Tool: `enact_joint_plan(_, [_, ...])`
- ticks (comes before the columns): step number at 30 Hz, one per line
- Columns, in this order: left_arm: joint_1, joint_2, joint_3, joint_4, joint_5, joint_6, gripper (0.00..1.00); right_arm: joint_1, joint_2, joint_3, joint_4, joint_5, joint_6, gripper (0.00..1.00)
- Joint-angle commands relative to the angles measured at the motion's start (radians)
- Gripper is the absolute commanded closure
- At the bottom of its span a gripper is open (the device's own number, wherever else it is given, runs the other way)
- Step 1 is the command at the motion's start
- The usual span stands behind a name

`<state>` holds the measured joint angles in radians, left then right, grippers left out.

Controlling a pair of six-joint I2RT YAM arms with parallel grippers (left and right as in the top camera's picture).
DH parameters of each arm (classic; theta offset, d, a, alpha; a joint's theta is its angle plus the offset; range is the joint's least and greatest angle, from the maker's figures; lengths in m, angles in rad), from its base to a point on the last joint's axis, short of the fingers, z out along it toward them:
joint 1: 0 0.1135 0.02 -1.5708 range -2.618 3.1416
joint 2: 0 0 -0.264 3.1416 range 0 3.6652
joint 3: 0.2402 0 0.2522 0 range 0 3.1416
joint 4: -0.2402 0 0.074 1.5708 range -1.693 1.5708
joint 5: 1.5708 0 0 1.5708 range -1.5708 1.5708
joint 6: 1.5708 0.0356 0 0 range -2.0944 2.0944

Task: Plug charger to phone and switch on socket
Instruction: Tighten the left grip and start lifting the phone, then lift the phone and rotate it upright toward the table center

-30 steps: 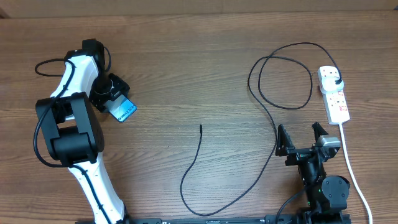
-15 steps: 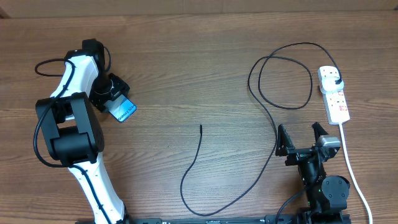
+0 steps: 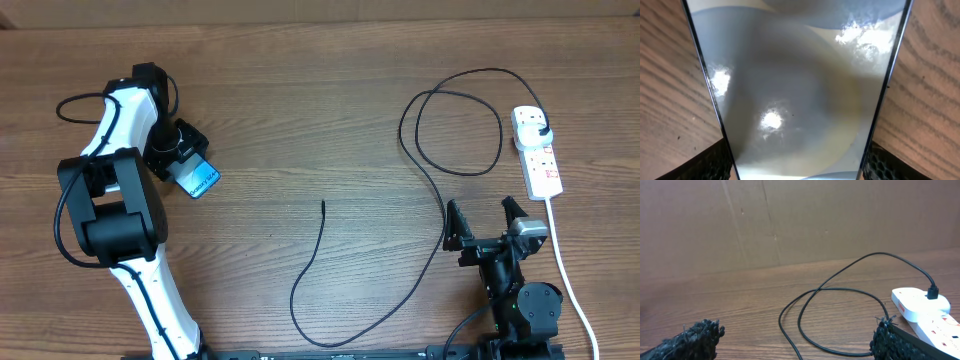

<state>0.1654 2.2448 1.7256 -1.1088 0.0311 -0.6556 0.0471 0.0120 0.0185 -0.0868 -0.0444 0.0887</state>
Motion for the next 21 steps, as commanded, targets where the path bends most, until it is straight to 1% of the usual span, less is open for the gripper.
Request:
enact_joint_plan(1, [0.004,0.011,0.08,-0.025,0.014,-0.013,0.96,-0.003,-0.009,-0.011,0.005,0.006,-0.005,0.0])
enact_joint_plan(11, [0.004,0.011,0.21,-0.126,0.016,-0.013,0.96,-0.003,-0.009,-0.011,0.005,0.006,-0.005,0.0])
enact_joint_plan(14, [0.004,0.011,0.244,-0.154,0.042,-0.013,0.96,-0.003,-0.009,-0.011,0.005,0.006,-0.005,0.0])
enact_joint_plan(17, [0.004,0.011,0.281,-0.178,0.101,-0.013,0.96,-0.003,-0.009,-0.011,0.005,0.006,-0.005,0.0])
enact_joint_plan(21, [0.004,0.011,0.32,-0.197,0.286,-0.014,0.96,-0.003,-0.009,-0.011,0.005,0.006,-0.005,0.0])
